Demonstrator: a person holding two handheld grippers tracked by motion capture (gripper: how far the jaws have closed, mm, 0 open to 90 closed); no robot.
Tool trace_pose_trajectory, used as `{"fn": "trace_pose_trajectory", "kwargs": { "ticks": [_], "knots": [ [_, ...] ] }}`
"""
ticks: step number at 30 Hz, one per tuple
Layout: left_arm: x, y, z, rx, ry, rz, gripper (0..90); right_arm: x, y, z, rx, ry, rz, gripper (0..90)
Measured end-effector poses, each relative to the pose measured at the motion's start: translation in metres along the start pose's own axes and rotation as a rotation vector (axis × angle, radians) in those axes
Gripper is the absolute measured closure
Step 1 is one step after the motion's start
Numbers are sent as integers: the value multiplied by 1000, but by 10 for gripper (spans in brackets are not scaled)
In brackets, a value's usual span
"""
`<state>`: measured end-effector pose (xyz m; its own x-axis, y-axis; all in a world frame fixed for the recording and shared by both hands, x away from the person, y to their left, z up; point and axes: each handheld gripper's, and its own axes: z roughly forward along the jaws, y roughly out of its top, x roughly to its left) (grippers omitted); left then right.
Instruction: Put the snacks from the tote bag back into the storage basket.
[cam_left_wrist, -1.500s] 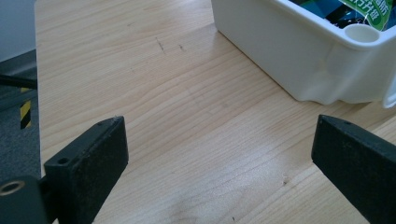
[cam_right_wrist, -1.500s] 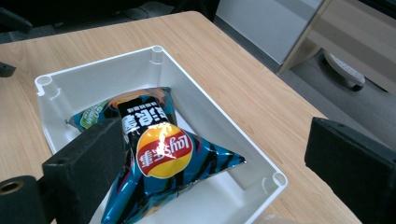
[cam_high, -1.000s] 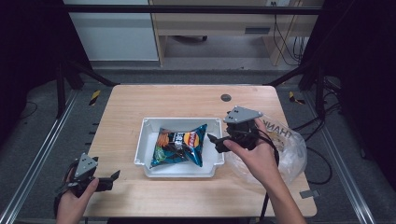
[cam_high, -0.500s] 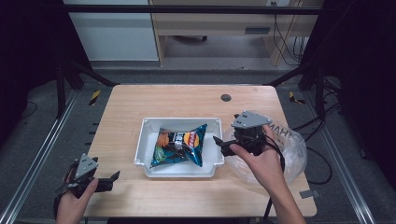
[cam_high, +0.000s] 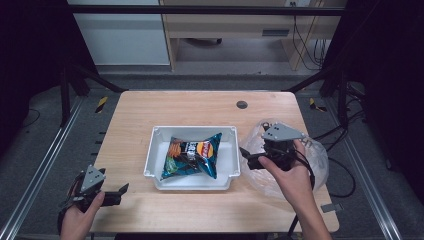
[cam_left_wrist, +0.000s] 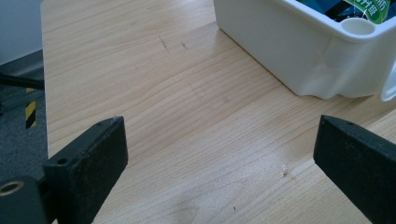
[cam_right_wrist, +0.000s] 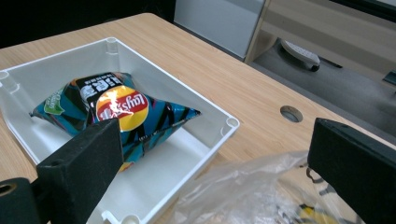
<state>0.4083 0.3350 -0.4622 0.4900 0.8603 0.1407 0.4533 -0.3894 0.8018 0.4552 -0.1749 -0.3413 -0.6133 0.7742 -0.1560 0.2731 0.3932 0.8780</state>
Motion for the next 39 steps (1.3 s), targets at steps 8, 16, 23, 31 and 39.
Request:
{"fn": "trace_pose_trajectory", "kwargs": {
  "ticks": [8, 16, 23, 31, 39],
  "knots": [
    [0, 0, 0, 0, -2, -1, 25, -6, -14, -10, 1, -25, 28, 40],
    [1, -1, 0, 3, 0, 1, 25, -8, -24, -16, -2, -62, 37, 41],
    [1, -1, 0, 2, 2, 4, 25, -7, -40, -17, 18, -76, 54, 45],
    [1, -1, 0, 8, 1, 13, 25, -7, -62, -20, 53, -89, 61, 49],
    [0, -1, 1, 10, 4, 20, 25, -5, -83, -17, 90, -89, 78, 55]
  ]
}}
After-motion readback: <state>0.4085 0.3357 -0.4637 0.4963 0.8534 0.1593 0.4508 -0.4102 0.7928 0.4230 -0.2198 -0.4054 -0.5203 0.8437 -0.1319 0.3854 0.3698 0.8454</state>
